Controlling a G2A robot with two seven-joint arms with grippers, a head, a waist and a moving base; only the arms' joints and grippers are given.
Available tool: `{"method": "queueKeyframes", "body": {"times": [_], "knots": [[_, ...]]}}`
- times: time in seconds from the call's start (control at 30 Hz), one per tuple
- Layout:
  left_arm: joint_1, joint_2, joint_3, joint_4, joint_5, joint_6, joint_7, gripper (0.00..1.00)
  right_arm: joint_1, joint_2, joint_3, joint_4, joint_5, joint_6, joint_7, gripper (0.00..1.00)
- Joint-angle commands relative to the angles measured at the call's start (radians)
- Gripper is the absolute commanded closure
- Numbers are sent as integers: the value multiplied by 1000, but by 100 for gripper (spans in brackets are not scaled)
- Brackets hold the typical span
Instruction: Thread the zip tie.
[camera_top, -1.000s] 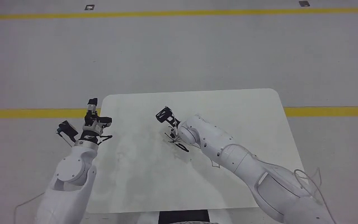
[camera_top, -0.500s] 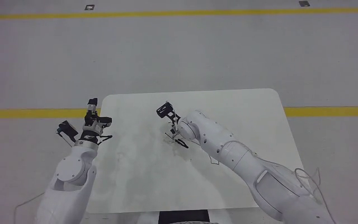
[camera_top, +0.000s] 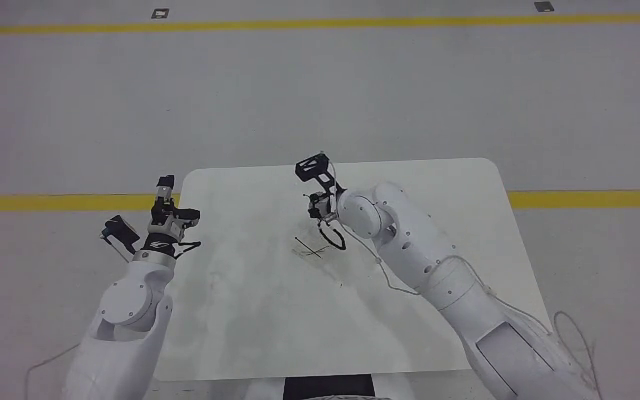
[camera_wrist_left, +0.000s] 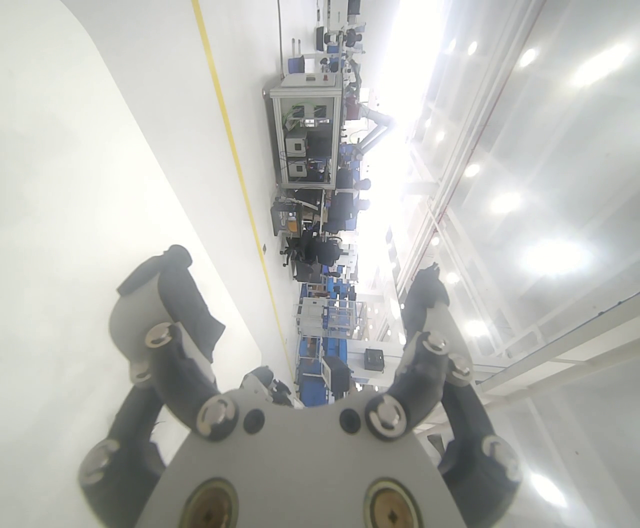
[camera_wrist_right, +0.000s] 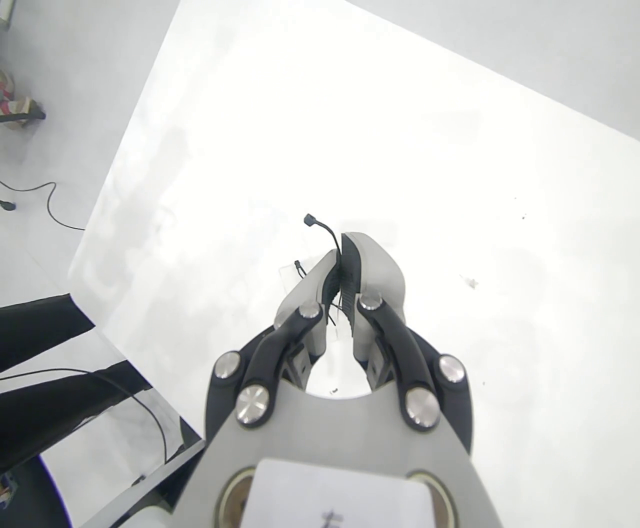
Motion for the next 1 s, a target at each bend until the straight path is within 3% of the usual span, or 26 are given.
{"method": "queueKeyframes", "body": {"times": [0.0,0.17,0.2,0.3,0.47,0.5,0.6,0.63,0.97], "knots": [[0,0,0,0,0,0,0,0,1,0,-1,1,-1,0,0,100],[-1,0,0,0,6,-1,0,0,-8,-1,1,0,11,-6,-18,100],[-5,1,2,3,46,-15,-4,0,-6,-2,4,3,20,-5,-17,100],[-14,6,7,27,187,-111,-38,0,26,-12,15,30,73,24,-1,100],[-37,17,-2,82,456,-318,-83,0,109,-38,20,117,168,116,43,100],[-48,20,-3,83,531,-340,-90,0,135,-46,16,144,186,140,54,100],[-67,36,21,35,791,-340,-107,0,201,-69,2,211,211,216,43,100],[-69,38,25,30,825,-340,-104,0,201,-69,2,211,211,216,43,100],[-70,38,26,27,832,-340,-106,0,196,-69,6,212,214,221,28,100]]}}
